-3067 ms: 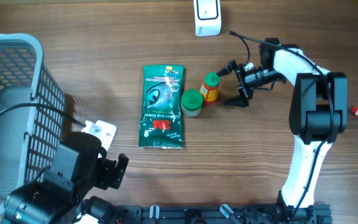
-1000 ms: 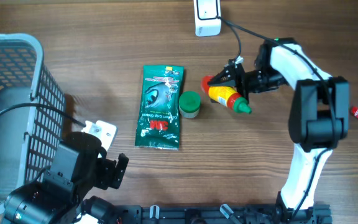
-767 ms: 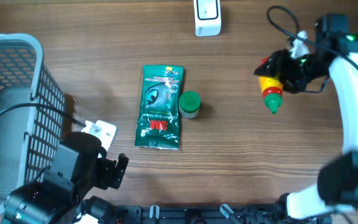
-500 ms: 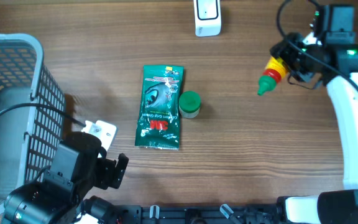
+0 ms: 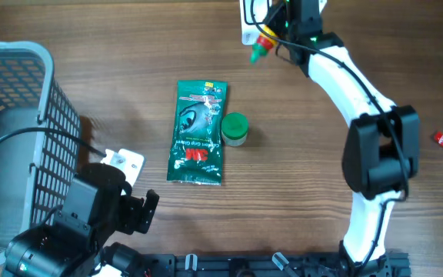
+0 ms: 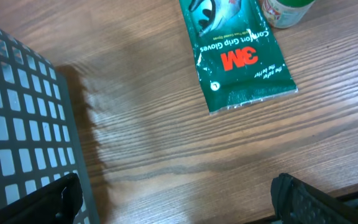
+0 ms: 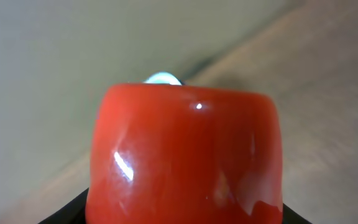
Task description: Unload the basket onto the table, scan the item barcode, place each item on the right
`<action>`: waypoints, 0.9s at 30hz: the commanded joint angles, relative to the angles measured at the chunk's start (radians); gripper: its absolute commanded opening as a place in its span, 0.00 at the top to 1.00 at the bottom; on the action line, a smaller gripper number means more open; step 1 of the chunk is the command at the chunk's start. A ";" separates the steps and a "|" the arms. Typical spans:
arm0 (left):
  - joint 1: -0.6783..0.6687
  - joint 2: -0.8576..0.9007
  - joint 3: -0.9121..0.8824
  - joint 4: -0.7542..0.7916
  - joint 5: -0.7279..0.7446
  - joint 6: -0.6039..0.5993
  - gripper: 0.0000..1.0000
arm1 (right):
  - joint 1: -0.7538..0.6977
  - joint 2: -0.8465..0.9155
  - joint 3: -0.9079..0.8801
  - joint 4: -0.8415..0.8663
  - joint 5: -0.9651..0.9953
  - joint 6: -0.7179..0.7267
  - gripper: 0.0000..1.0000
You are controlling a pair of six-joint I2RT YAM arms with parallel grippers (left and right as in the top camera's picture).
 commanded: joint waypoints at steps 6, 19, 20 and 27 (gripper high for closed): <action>0.004 -0.003 0.003 0.002 0.009 0.008 0.00 | 0.009 0.328 0.364 0.192 0.039 0.211 0.64; 0.004 -0.003 0.003 0.002 0.009 0.008 0.00 | -0.271 0.121 0.548 -0.496 0.109 0.070 0.67; 0.004 -0.003 0.003 0.002 0.009 0.008 0.00 | -0.338 0.102 0.548 -0.569 0.111 0.071 0.67; 0.004 -0.003 0.003 0.002 0.009 0.008 0.00 | -0.884 0.099 0.533 -1.020 0.209 0.229 0.64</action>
